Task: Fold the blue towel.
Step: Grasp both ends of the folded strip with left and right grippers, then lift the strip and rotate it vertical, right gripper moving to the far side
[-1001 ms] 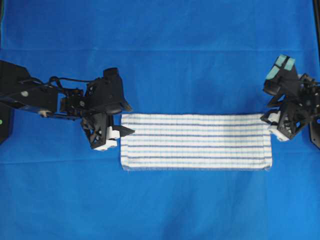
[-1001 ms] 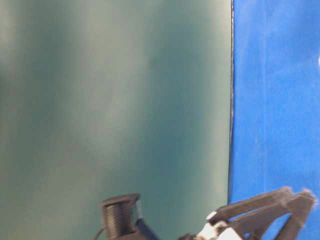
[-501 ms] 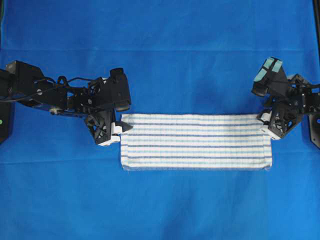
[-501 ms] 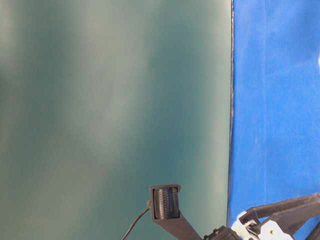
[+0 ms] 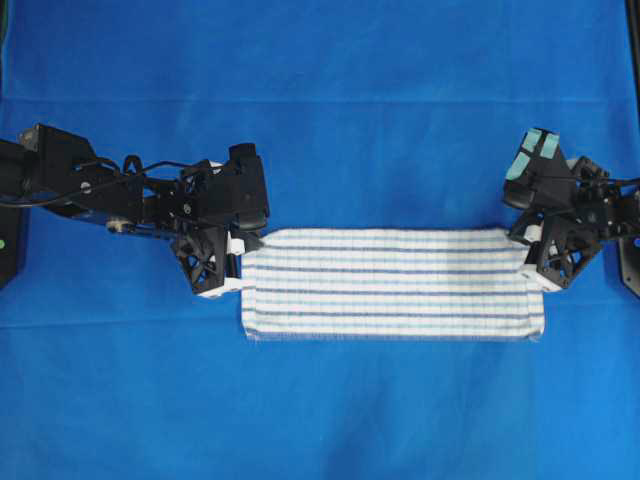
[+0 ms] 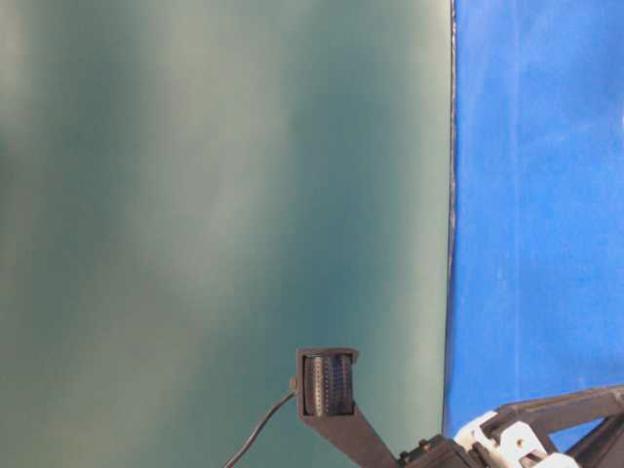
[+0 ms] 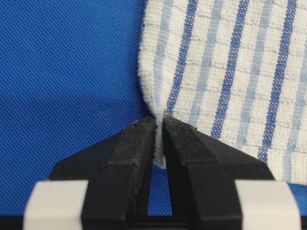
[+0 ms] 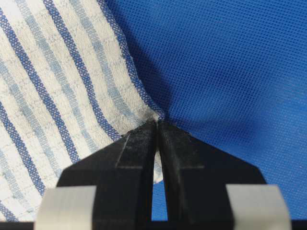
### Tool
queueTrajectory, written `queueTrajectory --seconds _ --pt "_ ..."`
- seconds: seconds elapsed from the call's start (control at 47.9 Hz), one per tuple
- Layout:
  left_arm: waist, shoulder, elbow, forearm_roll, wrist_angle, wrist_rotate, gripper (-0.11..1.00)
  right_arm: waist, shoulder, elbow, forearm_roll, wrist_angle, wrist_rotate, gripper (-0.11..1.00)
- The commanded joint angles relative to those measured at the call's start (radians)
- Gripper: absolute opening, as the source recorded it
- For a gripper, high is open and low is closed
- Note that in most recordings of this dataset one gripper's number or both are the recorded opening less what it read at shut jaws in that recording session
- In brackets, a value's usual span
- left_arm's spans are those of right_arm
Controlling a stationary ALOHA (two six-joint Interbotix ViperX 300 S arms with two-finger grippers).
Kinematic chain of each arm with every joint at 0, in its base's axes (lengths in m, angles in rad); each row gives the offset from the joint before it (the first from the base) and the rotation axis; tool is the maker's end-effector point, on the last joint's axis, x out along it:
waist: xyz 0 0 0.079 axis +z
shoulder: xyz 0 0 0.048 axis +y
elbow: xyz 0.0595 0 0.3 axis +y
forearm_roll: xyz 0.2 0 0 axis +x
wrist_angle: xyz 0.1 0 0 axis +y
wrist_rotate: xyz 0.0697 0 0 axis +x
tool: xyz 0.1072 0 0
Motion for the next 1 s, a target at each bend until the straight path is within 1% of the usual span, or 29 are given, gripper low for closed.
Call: queueTrajectory --seconds 0.0,0.125,0.23,0.334,0.376,0.501,0.563,0.668,0.73,0.835,0.897,0.981 --pt "0.0 -0.017 -0.011 0.002 0.011 0.0 0.04 0.002 -0.018 -0.015 -0.002 -0.003 0.0 0.04" --pt "0.003 -0.057 -0.028 0.002 0.063 0.0 0.04 0.002 -0.055 -0.025 -0.002 0.015 0.002 0.04" --pt "0.005 -0.118 -0.052 0.002 0.127 0.0 0.04 0.003 -0.123 -0.046 -0.002 0.074 0.002 0.04" --pt "0.005 -0.209 -0.075 0.002 0.215 -0.002 0.04 0.002 -0.204 -0.077 -0.002 0.173 0.0 0.04" --pt "0.005 -0.238 -0.081 0.002 0.244 -0.003 0.04 0.002 -0.249 -0.094 -0.003 0.232 0.0 0.04" --pt "-0.002 -0.314 -0.084 0.002 0.296 -0.003 0.04 0.002 -0.362 -0.129 -0.003 0.351 0.0 0.04" --pt "-0.011 -0.348 -0.084 0.002 0.305 -0.005 0.04 0.003 -0.428 -0.146 -0.002 0.405 0.0 0.04" --pt "-0.023 -0.39 -0.083 0.002 0.305 -0.006 0.04 0.005 -0.505 -0.161 0.0 0.46 0.0 0.04" --pt "-0.028 -0.408 -0.081 0.002 0.301 -0.006 0.04 0.006 -0.531 -0.161 -0.003 0.477 0.0 0.04" --pt "-0.031 -0.407 -0.083 0.002 0.284 -0.009 0.04 0.006 -0.532 -0.161 -0.008 0.483 -0.002 0.04" --pt "-0.034 -0.4 -0.089 0.002 0.275 -0.011 0.04 0.006 -0.522 -0.161 -0.028 0.483 0.002 0.04" --pt "-0.046 -0.391 -0.098 0.002 0.253 -0.011 0.04 0.0 -0.502 -0.16 -0.071 0.479 0.017 0.04"
